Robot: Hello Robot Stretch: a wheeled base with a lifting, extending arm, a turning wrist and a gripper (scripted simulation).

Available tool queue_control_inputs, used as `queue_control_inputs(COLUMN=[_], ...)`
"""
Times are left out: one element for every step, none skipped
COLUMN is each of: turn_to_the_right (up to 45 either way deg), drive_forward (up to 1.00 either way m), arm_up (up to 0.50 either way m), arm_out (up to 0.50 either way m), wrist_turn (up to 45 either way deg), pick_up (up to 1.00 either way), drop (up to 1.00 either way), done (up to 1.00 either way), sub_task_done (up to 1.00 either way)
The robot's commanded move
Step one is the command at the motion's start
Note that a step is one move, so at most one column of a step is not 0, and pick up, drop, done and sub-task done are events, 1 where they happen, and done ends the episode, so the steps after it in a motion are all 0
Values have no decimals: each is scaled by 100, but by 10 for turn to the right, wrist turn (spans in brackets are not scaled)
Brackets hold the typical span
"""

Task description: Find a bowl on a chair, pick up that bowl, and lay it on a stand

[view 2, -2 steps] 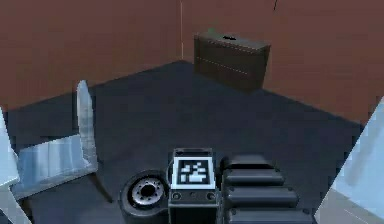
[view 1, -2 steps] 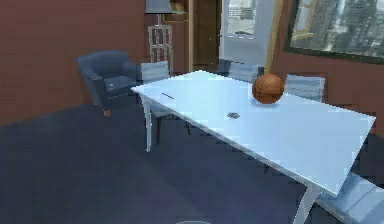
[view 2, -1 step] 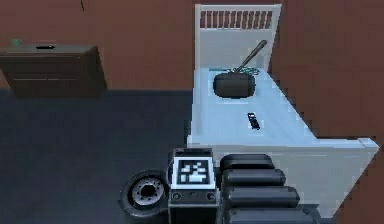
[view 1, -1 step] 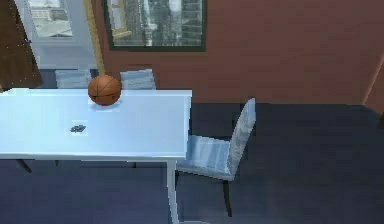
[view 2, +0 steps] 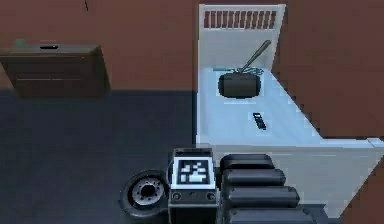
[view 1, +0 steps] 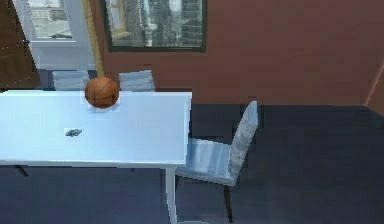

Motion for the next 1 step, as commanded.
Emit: queue_control_inputs(turn_to_the_right=[-450], drive_forward=[0], arm_up=[0], arm_out=[0], wrist_turn=[0], pick_up=[0], drop=[0], done=[0], sub_task_done=[0])
